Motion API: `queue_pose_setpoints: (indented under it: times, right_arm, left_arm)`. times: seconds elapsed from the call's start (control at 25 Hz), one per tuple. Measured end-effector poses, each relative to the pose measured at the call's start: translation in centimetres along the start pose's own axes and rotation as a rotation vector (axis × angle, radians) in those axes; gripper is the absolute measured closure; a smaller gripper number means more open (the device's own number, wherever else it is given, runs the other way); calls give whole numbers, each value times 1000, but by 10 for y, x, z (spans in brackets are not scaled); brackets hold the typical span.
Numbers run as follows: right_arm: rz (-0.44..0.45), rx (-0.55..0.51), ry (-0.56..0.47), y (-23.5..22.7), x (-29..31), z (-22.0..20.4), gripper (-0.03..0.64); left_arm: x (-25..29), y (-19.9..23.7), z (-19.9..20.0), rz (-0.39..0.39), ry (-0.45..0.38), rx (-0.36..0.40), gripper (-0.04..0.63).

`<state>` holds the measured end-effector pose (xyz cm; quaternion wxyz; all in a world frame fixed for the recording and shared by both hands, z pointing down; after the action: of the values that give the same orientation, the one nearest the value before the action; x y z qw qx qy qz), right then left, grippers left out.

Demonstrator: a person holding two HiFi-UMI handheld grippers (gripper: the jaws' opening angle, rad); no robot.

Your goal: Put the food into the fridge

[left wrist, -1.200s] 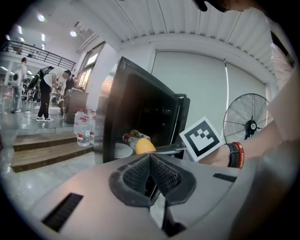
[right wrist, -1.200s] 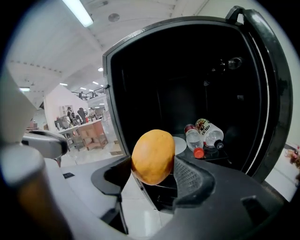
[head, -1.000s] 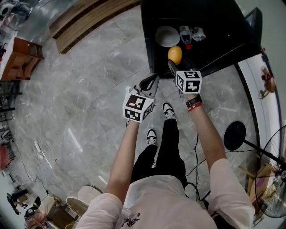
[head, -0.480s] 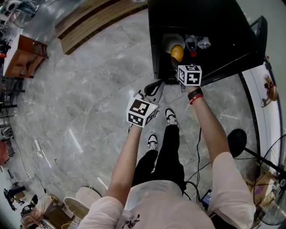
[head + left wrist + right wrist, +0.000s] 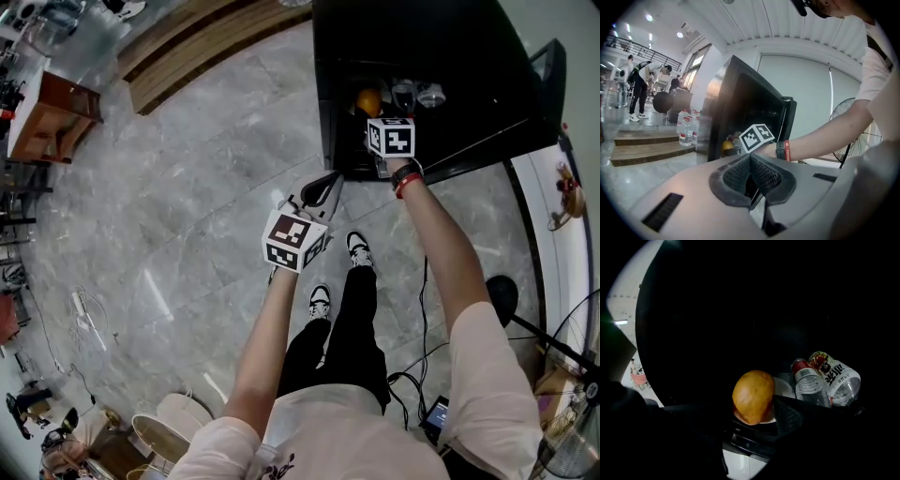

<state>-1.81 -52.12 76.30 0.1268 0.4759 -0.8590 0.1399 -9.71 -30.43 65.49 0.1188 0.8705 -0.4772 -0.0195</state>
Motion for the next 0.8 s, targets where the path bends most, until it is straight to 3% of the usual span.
queue_pose_setpoints:
  times: [0.68,0.8]
  right_arm:
    - [47,-54,82,-3,24,-3,319]
    - [56,-43,90,-4,20,-5,294]
  left_arm:
    - [-6,2,-12,19,24,-28,576]
    - [-5,-3,-11,15,23,-34,576]
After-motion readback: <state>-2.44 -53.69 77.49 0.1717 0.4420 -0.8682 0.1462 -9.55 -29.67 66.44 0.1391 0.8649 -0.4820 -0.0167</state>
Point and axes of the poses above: the fingertips, and each gripper's own axes: x forward along the fingers, y to its left, z out of its top, the point moved 3 cm from there along -x, backward along the fingers, and after that the axes turned 13 degrees about -y, right-handed, at the moved point
